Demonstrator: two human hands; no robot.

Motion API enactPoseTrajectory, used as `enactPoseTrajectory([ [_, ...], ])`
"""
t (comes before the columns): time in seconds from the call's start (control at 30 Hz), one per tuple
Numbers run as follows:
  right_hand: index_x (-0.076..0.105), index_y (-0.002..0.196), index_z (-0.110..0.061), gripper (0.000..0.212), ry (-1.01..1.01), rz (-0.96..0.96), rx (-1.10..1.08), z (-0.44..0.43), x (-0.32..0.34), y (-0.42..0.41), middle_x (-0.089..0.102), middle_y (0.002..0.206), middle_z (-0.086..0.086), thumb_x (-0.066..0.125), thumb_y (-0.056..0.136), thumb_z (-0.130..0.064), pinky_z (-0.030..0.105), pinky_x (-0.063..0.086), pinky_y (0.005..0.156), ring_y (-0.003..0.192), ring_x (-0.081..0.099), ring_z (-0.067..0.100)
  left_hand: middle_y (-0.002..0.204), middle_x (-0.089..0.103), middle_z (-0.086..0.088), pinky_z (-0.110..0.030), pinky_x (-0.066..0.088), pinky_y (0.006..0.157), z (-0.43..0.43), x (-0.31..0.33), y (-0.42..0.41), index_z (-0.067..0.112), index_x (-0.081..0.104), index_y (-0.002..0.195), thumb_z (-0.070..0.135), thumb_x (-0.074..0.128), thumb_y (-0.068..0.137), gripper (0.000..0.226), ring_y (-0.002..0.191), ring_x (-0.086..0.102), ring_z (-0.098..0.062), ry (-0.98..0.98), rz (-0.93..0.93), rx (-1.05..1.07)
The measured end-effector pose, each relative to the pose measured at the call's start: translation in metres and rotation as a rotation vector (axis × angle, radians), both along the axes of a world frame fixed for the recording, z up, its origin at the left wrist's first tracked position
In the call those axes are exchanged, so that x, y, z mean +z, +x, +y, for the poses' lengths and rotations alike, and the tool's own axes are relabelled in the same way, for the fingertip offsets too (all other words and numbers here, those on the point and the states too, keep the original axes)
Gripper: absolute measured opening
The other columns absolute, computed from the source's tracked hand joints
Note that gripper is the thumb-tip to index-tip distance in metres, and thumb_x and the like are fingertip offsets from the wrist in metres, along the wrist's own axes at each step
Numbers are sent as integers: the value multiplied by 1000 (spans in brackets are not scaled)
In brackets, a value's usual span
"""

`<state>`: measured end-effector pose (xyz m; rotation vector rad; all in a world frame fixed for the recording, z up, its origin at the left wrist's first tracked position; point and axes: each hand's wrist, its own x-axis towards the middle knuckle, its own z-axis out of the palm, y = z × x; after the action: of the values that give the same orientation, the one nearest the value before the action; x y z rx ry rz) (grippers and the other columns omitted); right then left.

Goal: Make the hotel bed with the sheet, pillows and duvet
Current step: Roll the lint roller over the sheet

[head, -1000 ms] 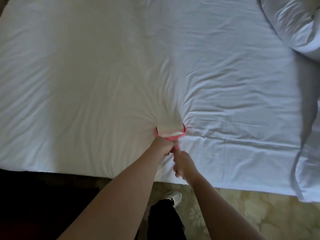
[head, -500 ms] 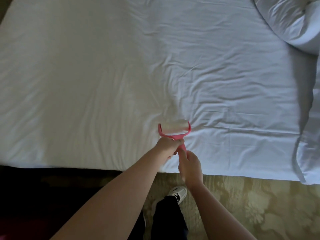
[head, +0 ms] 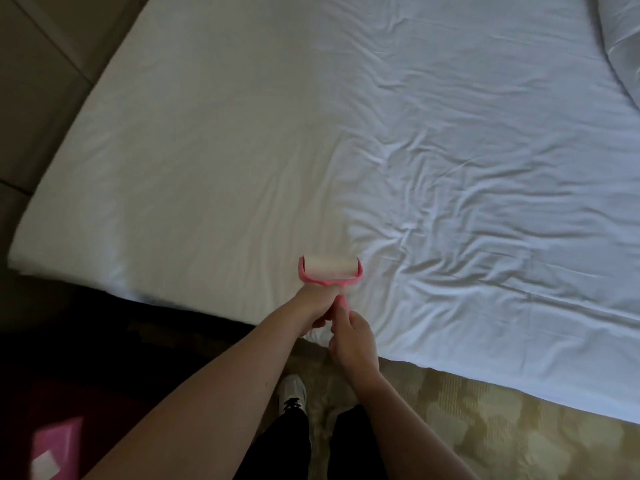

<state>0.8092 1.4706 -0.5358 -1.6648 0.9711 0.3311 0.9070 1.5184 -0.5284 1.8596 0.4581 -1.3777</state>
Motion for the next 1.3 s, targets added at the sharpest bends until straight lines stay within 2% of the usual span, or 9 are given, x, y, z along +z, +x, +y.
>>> enactPoseTrajectory([
  [0.2,62,83,-13,80,71,58,24,22,-9,17,56,67,3,16,73,-77,41,48,69,66,56,24,109,68,-14,-35,50,91,21,-5,12,11,64,81,29,47,94,27,106,63,-26,-35,1,-36],
  [0.3,57,105,-6,72,59,59,79,23,-9,32,54,84,10,18,80,-63,42,51,73,74,55,26,111,68,-16,-39,50,94,19,-8,25,12,64,78,29,48,93,28,106,63,-28,-43,-5,-52],
  [0.37,55,106,-2,53,123,92,-7,18,-13,43,51,80,9,29,97,-47,36,49,58,63,51,22,112,67,-16,-41,49,97,16,-11,35,13,62,77,30,48,93,27,107,63,-28,-37,-25,-80],
  [0.47,58,112,4,64,221,128,-70,8,-15,62,40,71,6,27,101,-51,19,33,38,50,43,15,114,67,-14,-39,48,95,9,-17,54,13,62,83,29,47,95,25,109,62,-27,-18,-45,-118],
  [0.57,57,114,4,64,267,144,-73,-1,-9,78,38,72,5,29,101,-52,13,25,33,49,39,14,116,67,-11,-34,47,90,2,-19,72,13,62,88,27,46,95,22,111,62,-23,-7,-38,-133],
  [0.83,52,102,-11,33,222,172,-12,-32,-21,142,51,79,4,33,101,-38,19,33,37,53,47,13,92,64,-8,-31,45,76,-29,-24,135,17,60,71,29,49,94,28,87,58,-21,17,-131,-136],
  [0.93,54,104,-10,38,232,157,-13,-43,-22,182,53,73,3,30,100,-39,17,30,36,53,48,14,89,66,-12,-37,52,83,-43,-23,170,17,61,62,30,48,96,39,87,62,-27,39,-220,-128],
  [1.13,48,82,-18,30,190,87,11,-74,-28,263,55,68,5,29,100,-31,14,28,34,51,50,15,76,63,-10,-43,53,90,-77,-19,246,16,62,55,26,44,97,47,87,64,-30,67,-322,-150],
  [1.3,49,75,-21,33,151,46,0,-97,-30,326,54,64,3,28,100,-28,17,29,37,50,50,16,99,70,-15,-38,51,90,-103,-22,309,10,72,74,25,42,98,40,97,65,-31,106,-389,-208],
])
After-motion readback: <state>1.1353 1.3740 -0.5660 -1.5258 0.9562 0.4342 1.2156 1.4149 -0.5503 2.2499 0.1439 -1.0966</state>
